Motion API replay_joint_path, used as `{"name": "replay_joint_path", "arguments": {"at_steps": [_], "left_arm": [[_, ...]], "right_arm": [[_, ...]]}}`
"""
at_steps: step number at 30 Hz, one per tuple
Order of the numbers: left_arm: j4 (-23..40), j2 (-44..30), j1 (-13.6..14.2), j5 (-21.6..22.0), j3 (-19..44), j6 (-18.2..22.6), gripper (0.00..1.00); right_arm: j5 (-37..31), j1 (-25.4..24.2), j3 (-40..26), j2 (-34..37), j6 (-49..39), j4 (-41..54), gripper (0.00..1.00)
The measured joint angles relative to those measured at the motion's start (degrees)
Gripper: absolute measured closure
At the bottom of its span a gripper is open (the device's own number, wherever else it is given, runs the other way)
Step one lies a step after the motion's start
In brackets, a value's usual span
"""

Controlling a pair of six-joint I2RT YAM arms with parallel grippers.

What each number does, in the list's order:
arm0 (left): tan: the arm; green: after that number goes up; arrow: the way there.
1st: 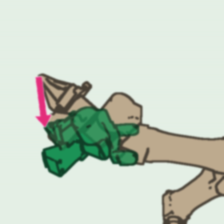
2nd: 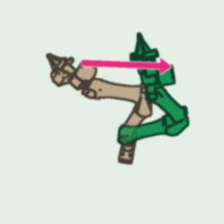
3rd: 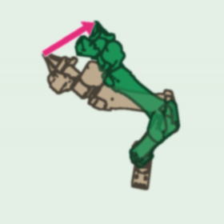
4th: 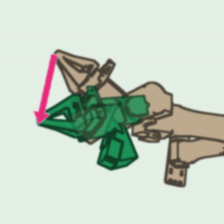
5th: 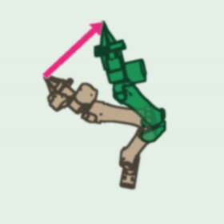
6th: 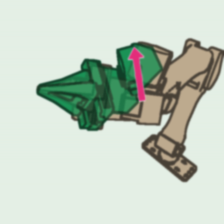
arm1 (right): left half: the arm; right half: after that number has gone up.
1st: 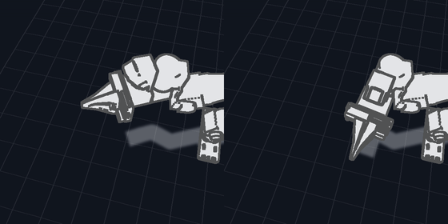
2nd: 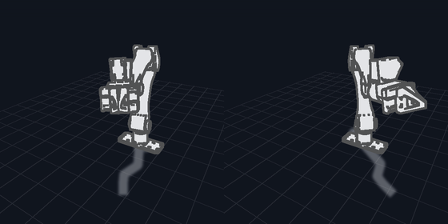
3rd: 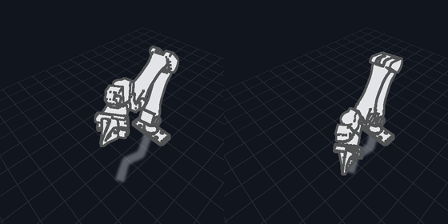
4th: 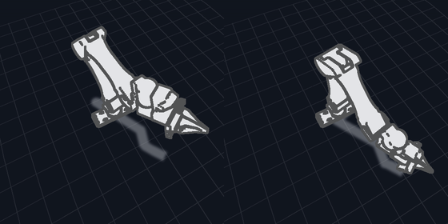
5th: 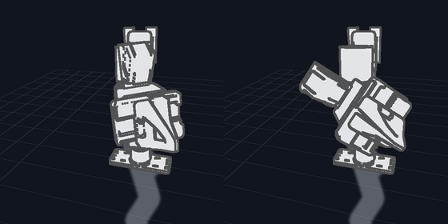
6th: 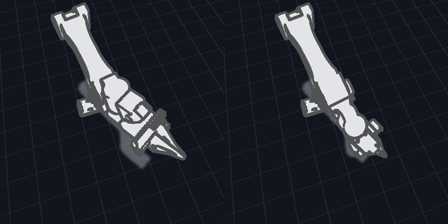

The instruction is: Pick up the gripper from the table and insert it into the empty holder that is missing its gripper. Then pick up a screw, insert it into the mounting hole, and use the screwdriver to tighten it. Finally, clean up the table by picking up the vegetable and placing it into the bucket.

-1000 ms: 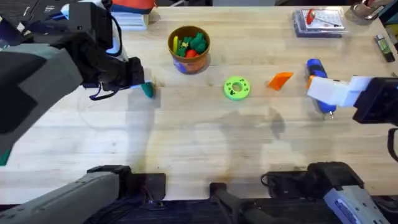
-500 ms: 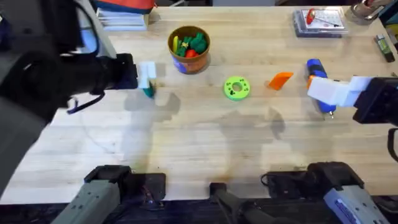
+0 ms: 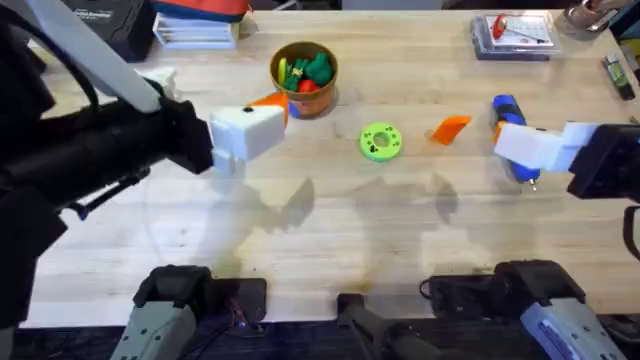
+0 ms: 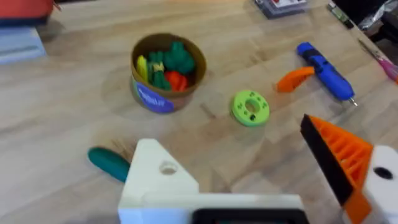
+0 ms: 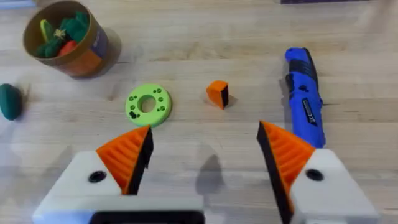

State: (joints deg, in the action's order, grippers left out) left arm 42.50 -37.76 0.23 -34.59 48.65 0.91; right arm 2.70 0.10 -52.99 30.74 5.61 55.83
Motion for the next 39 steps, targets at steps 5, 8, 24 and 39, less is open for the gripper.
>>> {"name": "replay_joint_path", "arguments": {"at_steps": [5,8,24,39], "left_arm": [[3.5,-0.1,0.0,-0.4,0.0,-3.0,0.015],[3.3,-0.1,0.0,-0.2,0.0,-4.0,0.015],[-34.5,28.0,7.8,0.3,-31.0,1.7,0.015],[-46.1,37.2,8.2,-1.9,-47.8,-1.6,0.015]], "right_arm": [[0.0,0.0,0.0,0.0,0.0,0.0,0.007],[0.0,0.0,0.0,0.0,0.0,0.0,0.007],[0.0,0.0,0.0,0.0,0.2,0.0,0.009],[0.0,0.0,0.0,0.0,0.2,0.0,0.007]]}}
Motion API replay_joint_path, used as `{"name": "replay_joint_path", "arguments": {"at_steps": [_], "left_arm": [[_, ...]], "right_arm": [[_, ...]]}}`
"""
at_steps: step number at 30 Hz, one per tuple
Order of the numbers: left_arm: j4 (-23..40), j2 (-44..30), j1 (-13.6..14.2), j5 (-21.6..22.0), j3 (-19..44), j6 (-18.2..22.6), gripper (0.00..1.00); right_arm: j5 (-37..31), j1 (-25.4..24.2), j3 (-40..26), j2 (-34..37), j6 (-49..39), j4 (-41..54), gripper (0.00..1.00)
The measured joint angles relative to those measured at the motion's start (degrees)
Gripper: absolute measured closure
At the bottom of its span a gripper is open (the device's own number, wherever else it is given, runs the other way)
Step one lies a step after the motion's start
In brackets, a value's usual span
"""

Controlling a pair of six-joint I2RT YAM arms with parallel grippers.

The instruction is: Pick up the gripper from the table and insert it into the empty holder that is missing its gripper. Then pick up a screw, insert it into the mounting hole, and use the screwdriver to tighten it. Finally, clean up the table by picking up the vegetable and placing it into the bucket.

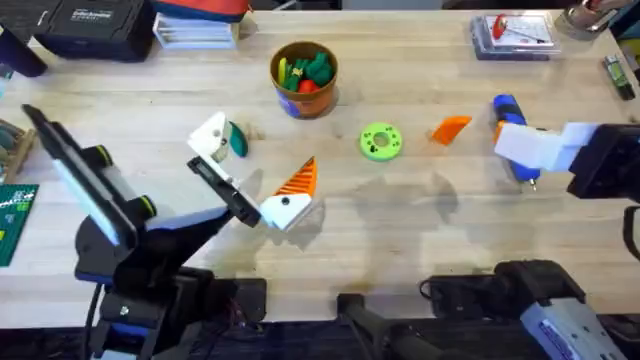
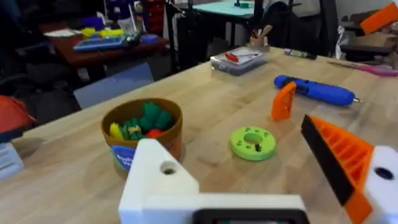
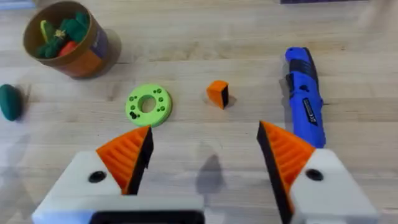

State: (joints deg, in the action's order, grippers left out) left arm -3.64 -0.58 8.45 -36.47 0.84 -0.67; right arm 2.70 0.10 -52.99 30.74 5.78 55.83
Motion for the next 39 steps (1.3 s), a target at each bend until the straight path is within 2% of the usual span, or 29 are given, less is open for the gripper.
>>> {"name": "replay_joint_path", "arguments": {"at_steps": [4,7,13,16,21,25,30,39], "left_arm": [[1.8,0.0,0.4,-0.7,-0.4,-0.2,0.015],[6.9,0.0,0.8,-1.8,-0.4,-0.3,0.015],[7.3,0.0,1.4,-4.9,-0.3,-0.4,0.015],[7.6,0.0,1.4,-7.9,-0.3,-0.4,0.015],[8.7,0.0,1.4,-15.7,-0.2,-0.4,0.015],[9.1,0.0,1.4,-19.1,-0.2,-0.4,0.015],[9.3,0.0,1.4,-20.9,-0.2,-0.4,0.015],[9.4,0.0,1.4,-21.3,-0.2,-0.4,0.015]], "right_arm": [[0.0,0.0,0.0,0.0,0.0,0.0,0.007],[0.0,0.0,0.0,0.0,0.0,0.0,0.007],[0.0,0.0,0.0,0.0,0.0,0.0,0.007],[0.0,0.0,0.0,0.0,0.0,0.0,0.007],[0.0,0.0,0.0,0.0,0.0,0.0,0.009],[0.0,0.0,0.0,0.0,0.0,0.0,0.009],[0.0,0.0,0.0,0.0,0.0,0.0,0.009],[0.0,0.0,0.0,0.0,0.0,0.0,0.009]]}}
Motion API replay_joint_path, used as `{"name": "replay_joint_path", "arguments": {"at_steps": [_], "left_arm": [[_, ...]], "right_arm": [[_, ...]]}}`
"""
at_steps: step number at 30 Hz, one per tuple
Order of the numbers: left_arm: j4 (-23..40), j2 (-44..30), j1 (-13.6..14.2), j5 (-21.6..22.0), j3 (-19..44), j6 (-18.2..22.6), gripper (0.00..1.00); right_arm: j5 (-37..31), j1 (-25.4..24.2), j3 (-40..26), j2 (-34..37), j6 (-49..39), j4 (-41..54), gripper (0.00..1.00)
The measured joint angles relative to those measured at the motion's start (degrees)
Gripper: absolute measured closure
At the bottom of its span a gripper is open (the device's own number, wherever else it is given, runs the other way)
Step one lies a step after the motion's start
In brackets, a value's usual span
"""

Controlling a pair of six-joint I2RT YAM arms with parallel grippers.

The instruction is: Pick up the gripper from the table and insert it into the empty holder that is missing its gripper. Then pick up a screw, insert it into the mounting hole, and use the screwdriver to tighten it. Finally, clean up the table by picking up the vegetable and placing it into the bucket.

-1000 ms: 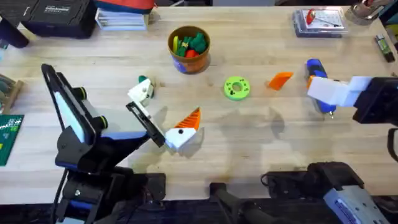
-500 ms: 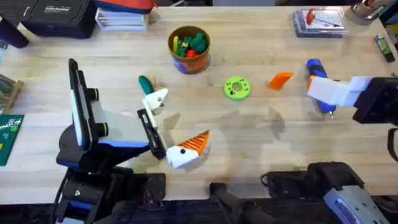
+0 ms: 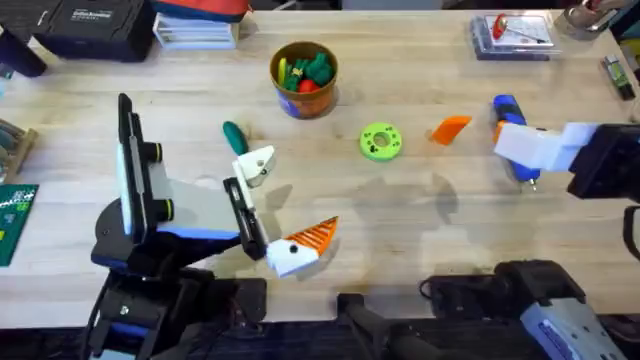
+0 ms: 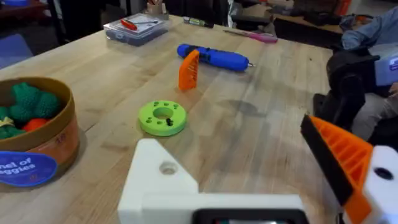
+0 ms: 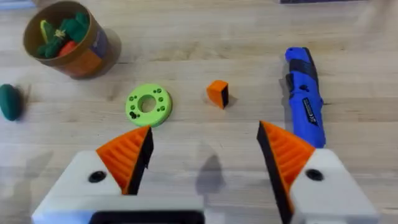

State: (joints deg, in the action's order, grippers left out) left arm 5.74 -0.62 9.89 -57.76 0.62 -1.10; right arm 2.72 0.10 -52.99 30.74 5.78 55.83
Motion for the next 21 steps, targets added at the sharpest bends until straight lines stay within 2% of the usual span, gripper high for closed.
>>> {"name": "replay_joint_path", "arguments": {"at_steps": [11,21], "left_arm": [[0.0,0.0,0.0,-0.1,0.0,-0.9,0.015],[0.0,0.0,0.0,-0.1,0.0,-5.5,0.015]], "right_arm": [[0.0,0.0,0.0,0.0,0.0,0.0,0.007],[0.0,0.0,0.0,0.0,0.0,0.0,0.009]]}}
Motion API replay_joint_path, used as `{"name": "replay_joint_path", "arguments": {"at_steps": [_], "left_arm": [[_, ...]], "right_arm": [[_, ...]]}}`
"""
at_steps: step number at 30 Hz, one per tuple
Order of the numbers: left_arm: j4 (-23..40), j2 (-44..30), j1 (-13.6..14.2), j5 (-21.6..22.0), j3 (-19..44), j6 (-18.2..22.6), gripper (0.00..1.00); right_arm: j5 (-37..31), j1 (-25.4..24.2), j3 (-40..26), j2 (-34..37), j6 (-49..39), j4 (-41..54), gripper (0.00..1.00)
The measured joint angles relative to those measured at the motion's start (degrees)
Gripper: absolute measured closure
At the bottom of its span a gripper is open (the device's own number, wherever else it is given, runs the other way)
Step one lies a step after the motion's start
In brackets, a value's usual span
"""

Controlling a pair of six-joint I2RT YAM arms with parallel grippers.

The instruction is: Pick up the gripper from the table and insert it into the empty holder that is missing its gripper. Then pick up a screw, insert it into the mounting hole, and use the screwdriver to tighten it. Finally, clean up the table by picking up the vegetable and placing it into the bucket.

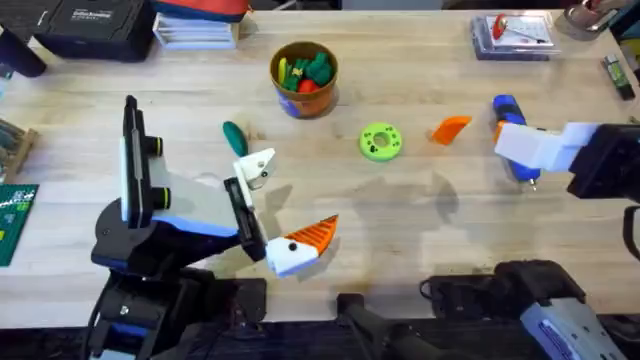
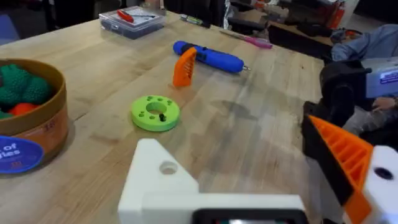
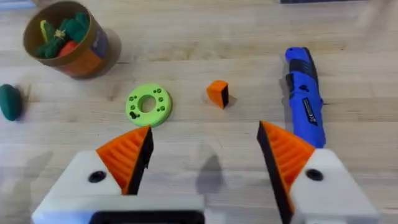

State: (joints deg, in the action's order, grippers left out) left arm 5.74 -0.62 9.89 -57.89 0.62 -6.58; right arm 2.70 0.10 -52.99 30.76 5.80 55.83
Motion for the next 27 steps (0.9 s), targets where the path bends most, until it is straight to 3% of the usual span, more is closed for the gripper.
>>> {"name": "replay_joint_path", "arguments": {"at_steps": [10,12,13,14,18,27], "left_arm": [[0.0,0.0,0.0,0.0,0.0,-1.0,0.015],[0.0,0.0,0.0,0.0,0.0,-1.0,0.015],[0.0,0.0,0.0,0.0,0.0,-1.0,0.015],[0.0,0.0,0.0,0.0,0.0,-1.0,0.015],[0.0,0.0,0.0,0.0,0.0,-1.0,0.015],[0.0,0.0,0.0,0.0,0.0,-1.0,0.015]], "right_arm": [[2.3,0.0,-0.5,3.5,-2.2,-1.0,0.009],[3.2,0.0,-1.1,7.7,-3.9,-0.6,0.009],[4.2,0.1,-3.3,15.6,-7.5,1.5,0.009],[4.5,0.1,-4.5,18.7,-9.3,2.1,0.009],[4.6,0.1,-8.1,28.7,-16.6,3.4,0.009],[3.5,0.1,-9.0,42.1,-28.7,-3.1,0.008]]}}
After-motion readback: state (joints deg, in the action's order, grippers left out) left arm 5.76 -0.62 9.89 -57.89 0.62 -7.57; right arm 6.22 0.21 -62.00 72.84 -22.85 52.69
